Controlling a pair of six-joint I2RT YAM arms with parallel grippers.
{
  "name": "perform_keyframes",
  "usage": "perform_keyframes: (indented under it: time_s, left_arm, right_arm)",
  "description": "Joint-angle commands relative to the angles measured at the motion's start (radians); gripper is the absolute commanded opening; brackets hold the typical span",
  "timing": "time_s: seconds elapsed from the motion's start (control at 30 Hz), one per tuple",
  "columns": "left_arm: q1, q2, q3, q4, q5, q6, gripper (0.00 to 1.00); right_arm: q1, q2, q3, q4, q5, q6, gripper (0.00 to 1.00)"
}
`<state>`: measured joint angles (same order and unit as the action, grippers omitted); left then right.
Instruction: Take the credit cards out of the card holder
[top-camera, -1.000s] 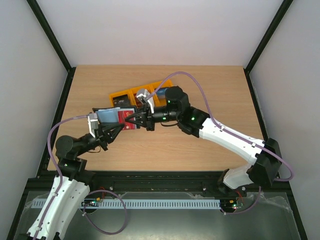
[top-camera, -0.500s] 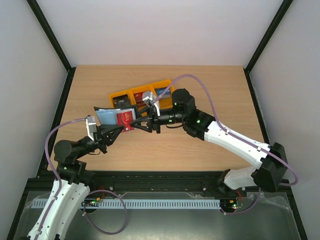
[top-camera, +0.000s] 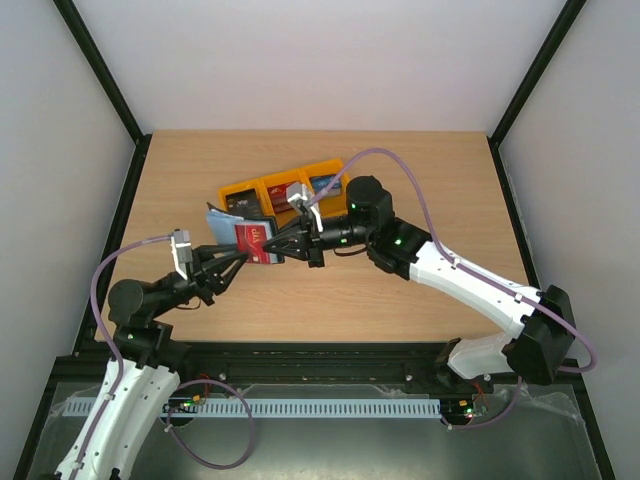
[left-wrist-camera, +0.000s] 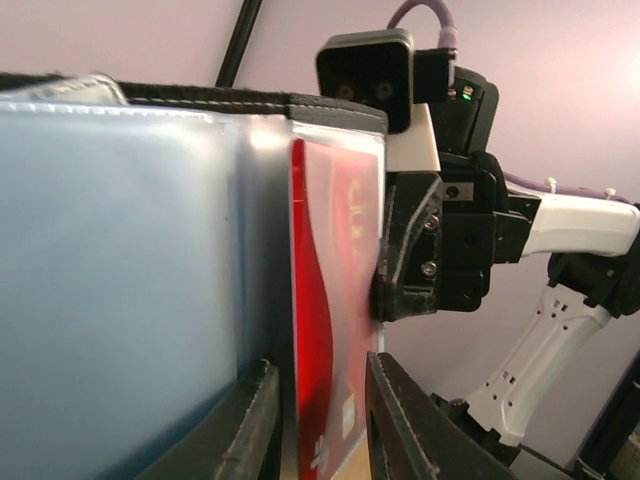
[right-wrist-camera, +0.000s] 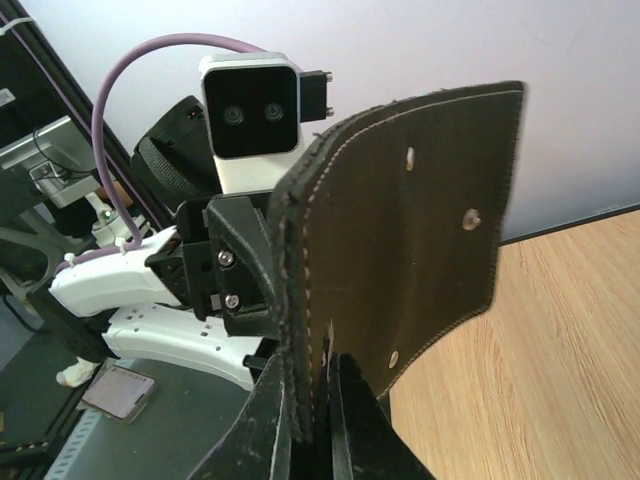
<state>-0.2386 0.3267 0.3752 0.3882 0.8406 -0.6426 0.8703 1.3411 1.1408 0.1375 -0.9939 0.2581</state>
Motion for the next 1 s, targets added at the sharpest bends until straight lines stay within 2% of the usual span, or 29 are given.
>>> perform_keyframes:
  time_s: [0.0,0.2,0.57,0.7,0.97]
  left_arm:
    - [0.021,-0.012,0.007,0.038,-0.027,-0.052,0.25]
    - [0.04,-0.015,0.003,0.03,-0.043,-0.077,0.2]
    - [0.05,-0.005,0.001,0.039,-0.007,-0.064,0.18]
    - [0.031,0.014,-0.007,0.073,0.024,-0.029,0.22]
    - [-0.022,0.066,-0.018,0.183,0.029,-0.073,0.2]
  right_arm:
    - [-0.009,-0.014,0.001,0.034,-0.064,-0.012,0.02]
    - [-0.014,-0.017,0.005,0.025,-0.099,-0.02,0.02]
    - [-0.021,-0.026,0.009,0.008,-0.123,-0.028,0.02]
    - [-0.021,-0.018,0.008,0.033,-0.137,-0.007,0.02]
    - [-0.021,0.016,0.017,0.071,-0.178,0.024,0.02]
